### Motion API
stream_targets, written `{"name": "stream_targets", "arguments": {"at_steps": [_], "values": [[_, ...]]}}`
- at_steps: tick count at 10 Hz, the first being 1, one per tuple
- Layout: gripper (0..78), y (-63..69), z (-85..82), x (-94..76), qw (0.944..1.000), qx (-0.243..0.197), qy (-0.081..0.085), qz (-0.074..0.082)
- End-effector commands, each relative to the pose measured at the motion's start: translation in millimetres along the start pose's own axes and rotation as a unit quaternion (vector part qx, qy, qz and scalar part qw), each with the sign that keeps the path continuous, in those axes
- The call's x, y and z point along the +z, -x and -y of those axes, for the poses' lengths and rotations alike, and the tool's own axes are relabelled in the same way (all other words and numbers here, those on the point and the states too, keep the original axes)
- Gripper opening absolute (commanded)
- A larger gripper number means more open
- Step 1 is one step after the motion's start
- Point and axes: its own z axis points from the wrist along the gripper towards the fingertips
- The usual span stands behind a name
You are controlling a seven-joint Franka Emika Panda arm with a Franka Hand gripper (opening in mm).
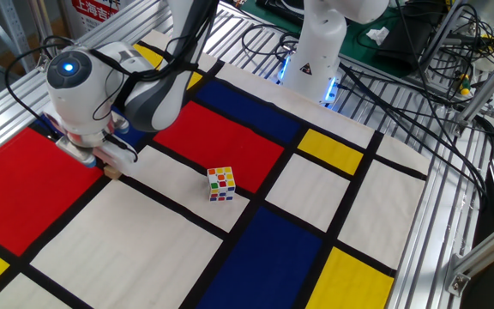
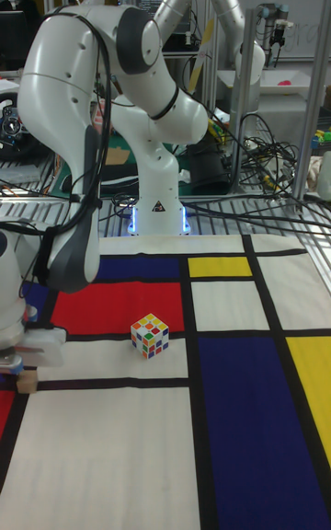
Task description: Use the gripper to push the small block from left to right
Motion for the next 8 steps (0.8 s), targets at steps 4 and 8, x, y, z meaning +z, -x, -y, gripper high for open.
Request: {"name": "stream_targets", "arguments": {"at_steps": [4,8], "values": [[0.0,-1.1,-6.0,-4.6,0.9998,0.004,0.021,0.001],[0.0,-2.7,-11.0,-7.1,0.9996,0.007,0.029,0.0]]}}
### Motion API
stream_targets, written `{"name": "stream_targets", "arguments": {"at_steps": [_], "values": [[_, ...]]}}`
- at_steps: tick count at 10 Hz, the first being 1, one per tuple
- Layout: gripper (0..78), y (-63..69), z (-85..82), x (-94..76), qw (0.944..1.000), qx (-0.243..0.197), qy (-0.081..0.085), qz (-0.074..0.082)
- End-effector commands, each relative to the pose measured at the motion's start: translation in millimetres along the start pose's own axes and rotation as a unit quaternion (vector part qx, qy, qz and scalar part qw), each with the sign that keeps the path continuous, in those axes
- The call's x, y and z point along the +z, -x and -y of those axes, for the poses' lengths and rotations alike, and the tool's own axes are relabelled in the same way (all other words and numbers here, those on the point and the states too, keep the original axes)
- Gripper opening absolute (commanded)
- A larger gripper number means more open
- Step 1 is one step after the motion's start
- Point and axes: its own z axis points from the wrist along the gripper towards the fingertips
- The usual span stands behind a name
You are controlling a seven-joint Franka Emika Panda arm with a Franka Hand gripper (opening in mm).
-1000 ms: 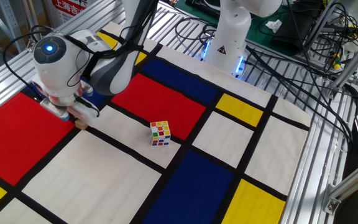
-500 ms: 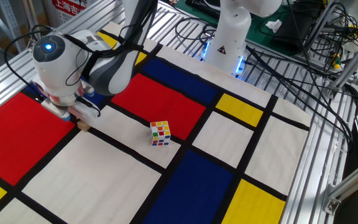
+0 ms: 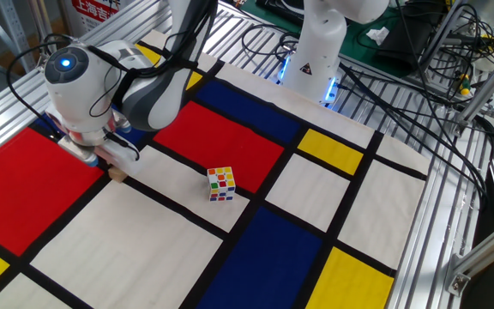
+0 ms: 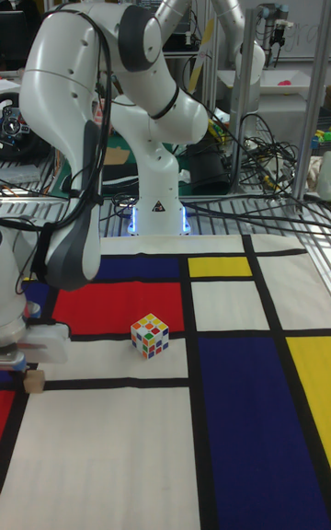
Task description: Use the gripper to push the small block from left to right
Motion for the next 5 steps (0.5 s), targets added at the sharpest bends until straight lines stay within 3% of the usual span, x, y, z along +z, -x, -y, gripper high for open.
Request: {"name": "stream_targets", "arguments": {"at_steps": [1,5], "values": [[0.0,-1.2,-4.8,-4.1,1.0,0.004,0.002,0.001],[0.0,-3.7,-12.6,-6.6,1.0,0.005,0.004,0.0]]}}
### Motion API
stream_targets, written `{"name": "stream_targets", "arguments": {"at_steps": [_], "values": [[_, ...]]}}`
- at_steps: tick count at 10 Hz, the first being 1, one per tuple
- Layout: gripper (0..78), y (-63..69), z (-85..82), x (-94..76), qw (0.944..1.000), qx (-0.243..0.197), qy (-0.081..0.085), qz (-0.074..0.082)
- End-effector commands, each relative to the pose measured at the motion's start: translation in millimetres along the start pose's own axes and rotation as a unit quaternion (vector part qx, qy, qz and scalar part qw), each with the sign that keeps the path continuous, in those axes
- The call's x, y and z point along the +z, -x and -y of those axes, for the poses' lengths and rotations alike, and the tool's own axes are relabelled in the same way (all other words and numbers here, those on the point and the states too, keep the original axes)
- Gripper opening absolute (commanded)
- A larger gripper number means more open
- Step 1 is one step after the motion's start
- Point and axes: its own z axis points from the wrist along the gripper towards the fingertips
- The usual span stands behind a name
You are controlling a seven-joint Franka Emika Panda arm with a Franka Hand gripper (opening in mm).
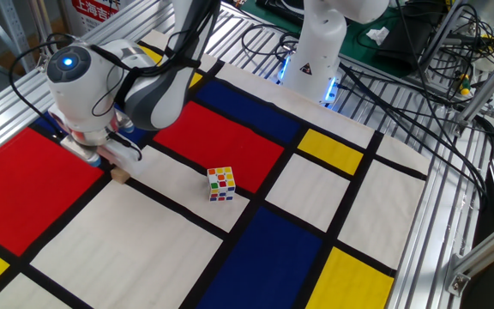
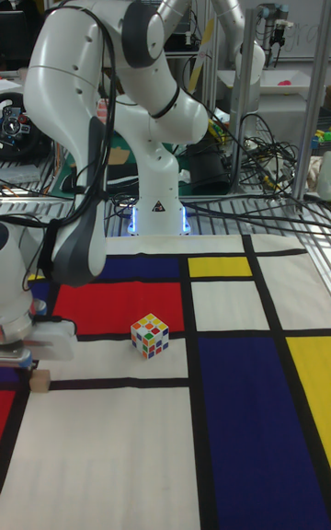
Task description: Use the gripper to push the small block from left to right
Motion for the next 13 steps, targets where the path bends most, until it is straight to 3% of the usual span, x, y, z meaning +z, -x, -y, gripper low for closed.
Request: {"name": "stream_targets", "arguments": {"at_steps": [1,13], "values": [[0.0,-0.3,-2.7,-2.2,1.0,0.001,0.0,0.001],[0.0,-3.7,-20.6,1.1,1.0,-0.004,0.004,0.003]]}}
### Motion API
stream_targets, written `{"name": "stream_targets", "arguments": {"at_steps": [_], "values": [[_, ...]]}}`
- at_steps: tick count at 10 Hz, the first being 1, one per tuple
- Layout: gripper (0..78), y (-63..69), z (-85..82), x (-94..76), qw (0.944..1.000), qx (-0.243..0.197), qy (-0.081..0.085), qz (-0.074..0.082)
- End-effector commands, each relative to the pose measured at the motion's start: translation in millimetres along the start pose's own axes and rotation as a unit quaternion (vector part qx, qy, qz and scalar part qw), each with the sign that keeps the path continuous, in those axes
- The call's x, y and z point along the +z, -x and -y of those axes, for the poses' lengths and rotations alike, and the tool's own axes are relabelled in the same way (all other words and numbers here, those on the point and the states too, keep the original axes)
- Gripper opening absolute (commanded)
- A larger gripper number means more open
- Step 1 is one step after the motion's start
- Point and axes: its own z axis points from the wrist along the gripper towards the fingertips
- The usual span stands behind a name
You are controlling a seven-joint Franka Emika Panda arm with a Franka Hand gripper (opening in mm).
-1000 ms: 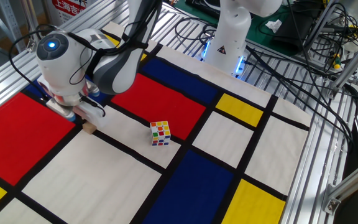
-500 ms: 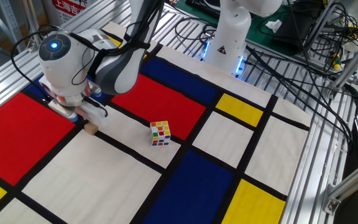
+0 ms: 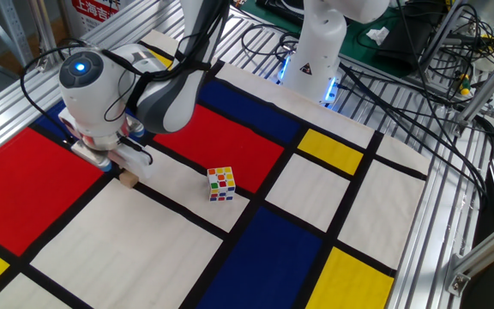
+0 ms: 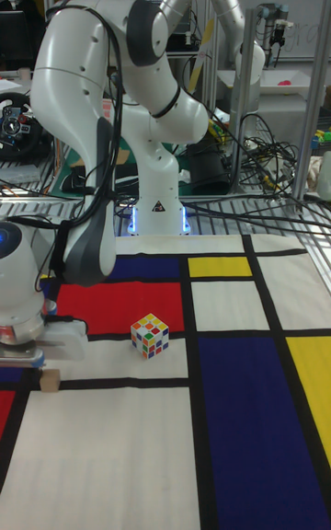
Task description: Use the gripper to push the small block from left to right
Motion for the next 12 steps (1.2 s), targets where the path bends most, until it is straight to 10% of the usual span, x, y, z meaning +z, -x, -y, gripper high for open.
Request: {"name": "stream_targets", "arguments": {"at_steps": [1,12], "values": [[0.0,-1.4,-4.7,-4.2,1.0,0.003,0.0,0.001],[0.0,1.2,-27.8,-6.3,1.0,-0.001,0.008,0.002]]}}
